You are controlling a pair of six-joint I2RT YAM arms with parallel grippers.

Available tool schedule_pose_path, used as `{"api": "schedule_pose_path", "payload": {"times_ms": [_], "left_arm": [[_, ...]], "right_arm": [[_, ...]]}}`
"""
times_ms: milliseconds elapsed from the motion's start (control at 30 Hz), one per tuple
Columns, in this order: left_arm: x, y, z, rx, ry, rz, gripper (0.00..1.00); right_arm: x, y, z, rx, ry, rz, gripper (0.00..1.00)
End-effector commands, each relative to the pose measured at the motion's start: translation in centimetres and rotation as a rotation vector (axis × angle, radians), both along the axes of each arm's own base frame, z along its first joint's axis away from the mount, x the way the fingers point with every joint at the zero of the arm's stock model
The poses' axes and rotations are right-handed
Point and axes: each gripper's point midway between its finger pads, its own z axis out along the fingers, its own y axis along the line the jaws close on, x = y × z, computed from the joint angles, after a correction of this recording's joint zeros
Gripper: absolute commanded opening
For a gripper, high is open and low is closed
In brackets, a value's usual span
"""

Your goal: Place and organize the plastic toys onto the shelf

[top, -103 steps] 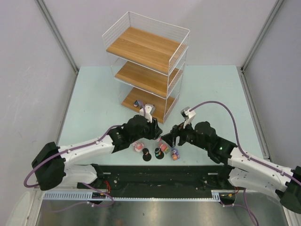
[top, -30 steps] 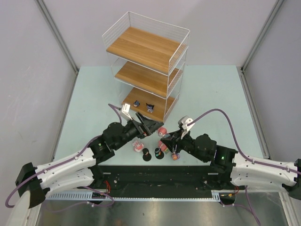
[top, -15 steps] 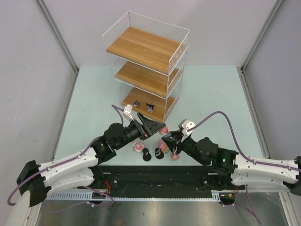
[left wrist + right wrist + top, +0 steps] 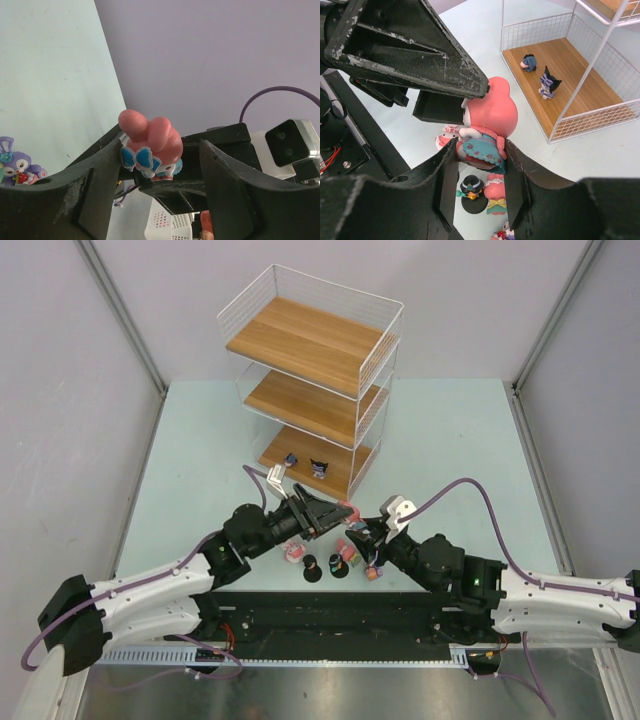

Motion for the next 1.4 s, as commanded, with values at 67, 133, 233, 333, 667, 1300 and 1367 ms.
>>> {"api": "schedule_pose_path", "payload": {"times_ms": [67,133,233,333,667,1300,1367], "left_arm": [[-0.6,-0.1,1.4,-0.068,-0.013,-0.026,0.61],[-0.7,-0.3,1.4,-0.077,-0.009,-0.036,0.61],[-0.7,-0.4,1.4,-0.085,-0.005,-0.039,0.62],[-0.7,-0.4,1.5,-0.087,-0.007,-0.042,0.61],[-0.9,-0.7,1.7,-0.091,-0.012,-0.058,0.57],[0.1,0.1,0.6,0.016,-0.068,0.009,0.00],[0.9,1.0,-0.4,0.083,-0.080,0.060,0.00]], "right_arm": [[0.2,-0.3,1.9,0.063,-0.024,-0.021,0.00],[0.1,-0.1,1.9,0.065,-0.023,-0.013,0.00],[0.0,0.0,1.8,0.063,-0.021,-0.007,0.00],[0.0,0.2,1.6,0.055,-0.018,-0.007,0.00],[-0.1,0.5,1.2,0.041,-0.018,-0.006,0.00],[-1.3,-0.9,3.0,0.116,0.003,0.033,1.00],[-1.7,-1.8,3.7,0.131,-0.010,0.050,1.00]]}}
